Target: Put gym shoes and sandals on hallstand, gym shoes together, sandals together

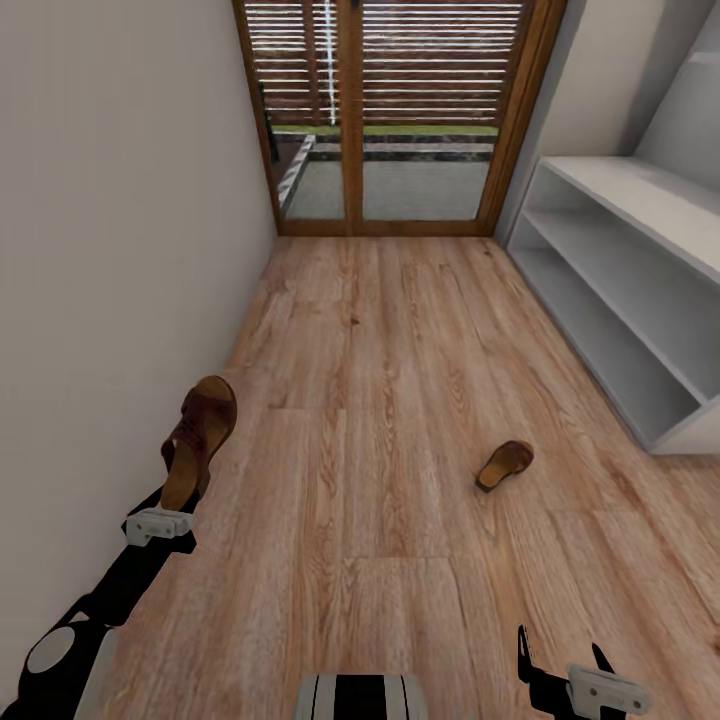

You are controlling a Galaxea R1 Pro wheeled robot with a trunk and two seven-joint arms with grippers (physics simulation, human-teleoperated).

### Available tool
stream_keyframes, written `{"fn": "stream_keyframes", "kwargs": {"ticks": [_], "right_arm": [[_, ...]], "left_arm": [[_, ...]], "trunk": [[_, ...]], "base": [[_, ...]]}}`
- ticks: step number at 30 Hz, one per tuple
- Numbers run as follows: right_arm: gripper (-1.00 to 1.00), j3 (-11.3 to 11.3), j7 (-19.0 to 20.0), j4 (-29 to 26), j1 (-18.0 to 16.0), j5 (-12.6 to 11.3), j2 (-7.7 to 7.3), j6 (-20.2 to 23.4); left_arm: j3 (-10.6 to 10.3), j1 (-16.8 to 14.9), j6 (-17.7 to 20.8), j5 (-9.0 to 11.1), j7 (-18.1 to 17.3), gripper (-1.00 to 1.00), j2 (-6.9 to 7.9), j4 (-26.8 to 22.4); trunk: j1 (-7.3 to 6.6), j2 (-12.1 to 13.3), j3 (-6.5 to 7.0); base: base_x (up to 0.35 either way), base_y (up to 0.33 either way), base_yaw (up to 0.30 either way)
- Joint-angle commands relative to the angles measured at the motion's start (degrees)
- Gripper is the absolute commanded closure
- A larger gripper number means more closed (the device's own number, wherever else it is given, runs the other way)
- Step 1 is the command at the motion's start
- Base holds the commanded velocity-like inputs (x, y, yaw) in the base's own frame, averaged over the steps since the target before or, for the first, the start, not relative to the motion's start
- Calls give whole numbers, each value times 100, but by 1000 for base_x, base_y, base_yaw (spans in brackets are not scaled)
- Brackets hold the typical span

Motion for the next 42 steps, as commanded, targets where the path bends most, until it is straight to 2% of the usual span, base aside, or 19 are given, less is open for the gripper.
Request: {"fn": "stream_keyframes", "kwargs": {"ticks": [1,14,42], "right_arm": [[-100,0,0,0,0,0,0,0],[-100,5,0,-7,0,0,0,0],[-100,8,0,-7,0,0,0,0]], "left_arm": [[0,0,-16,-14,0,100,-4,-1],[-7,1,-11,-29,12,100,-13,-2],[-11,1,2,-38,16,100,-11,2]], "trunk": [[0,0,0],[0,0,0],[0,0,0]], "base": [[67,224,0],[49,44,0],[315,1,0]]}}
